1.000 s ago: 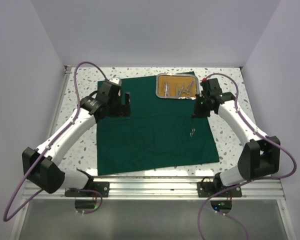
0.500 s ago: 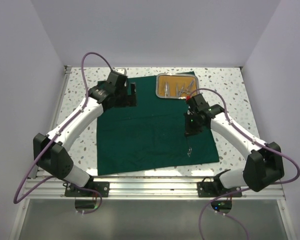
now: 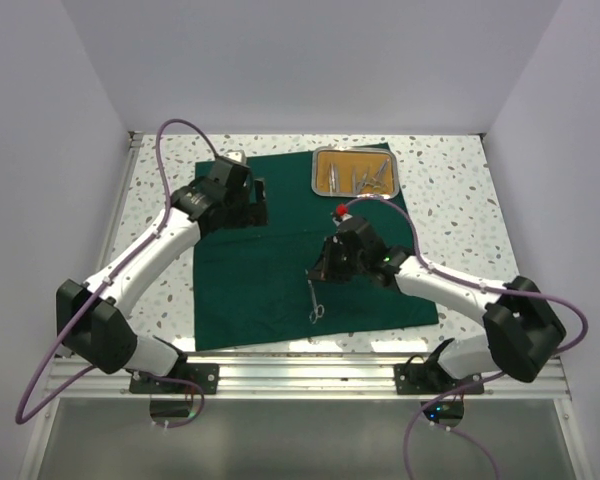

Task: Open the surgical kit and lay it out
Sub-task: Place the medical item in the surgical kit.

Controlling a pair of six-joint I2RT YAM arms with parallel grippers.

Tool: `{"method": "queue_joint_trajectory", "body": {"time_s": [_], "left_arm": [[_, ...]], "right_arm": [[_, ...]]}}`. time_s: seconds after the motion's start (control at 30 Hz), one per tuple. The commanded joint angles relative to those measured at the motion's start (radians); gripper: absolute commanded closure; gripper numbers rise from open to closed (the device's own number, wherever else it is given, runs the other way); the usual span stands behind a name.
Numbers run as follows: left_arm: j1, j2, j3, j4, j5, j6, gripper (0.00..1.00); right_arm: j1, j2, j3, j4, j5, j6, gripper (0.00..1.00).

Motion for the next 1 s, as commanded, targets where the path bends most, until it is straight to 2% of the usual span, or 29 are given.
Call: {"method": "queue_joint_trajectory", "body": {"time_s": [0.0,0.2,0.47,0.8,0.9,0.93,0.97], "left_arm": [[-0.005,-0.041,-0.007,0.005,-0.03,-0.025,0.02],[-0.005,-0.068,-0.017,-0.018,-0.046,-0.018,0.02],[-0.005,-0.098,-0.022,-0.047,-0.066,0.001,0.02],[-0.005,-0.082,-0.005,-0.047,-0.066,0.018,0.02],[-0.005,-0.076,-0.002,-0.044,-0.063,0.017,0.02],[-0.005,-0.073,0.001,-0.044,-0.063,0.017,0.02],[-0.005,-0.073,0.002,-0.043,-0.063,0.018,0.02]], "right_arm": [[0.067,0.074,0.021,0.243,0.024,0.088,1.0],[0.082,0.168,0.02,0.337,0.071,0.111,1.0],[0.091,0.186,-0.034,0.314,0.224,0.085,1.0],[0.113,0.252,-0.077,0.285,0.27,0.059,1.0],[0.113,0.216,-0.077,0.246,0.287,0.048,0.76],[0.113,0.202,-0.068,0.228,0.302,0.039,0.56],[0.113,0.185,-0.062,0.2,0.31,0.035,0.5]]}}
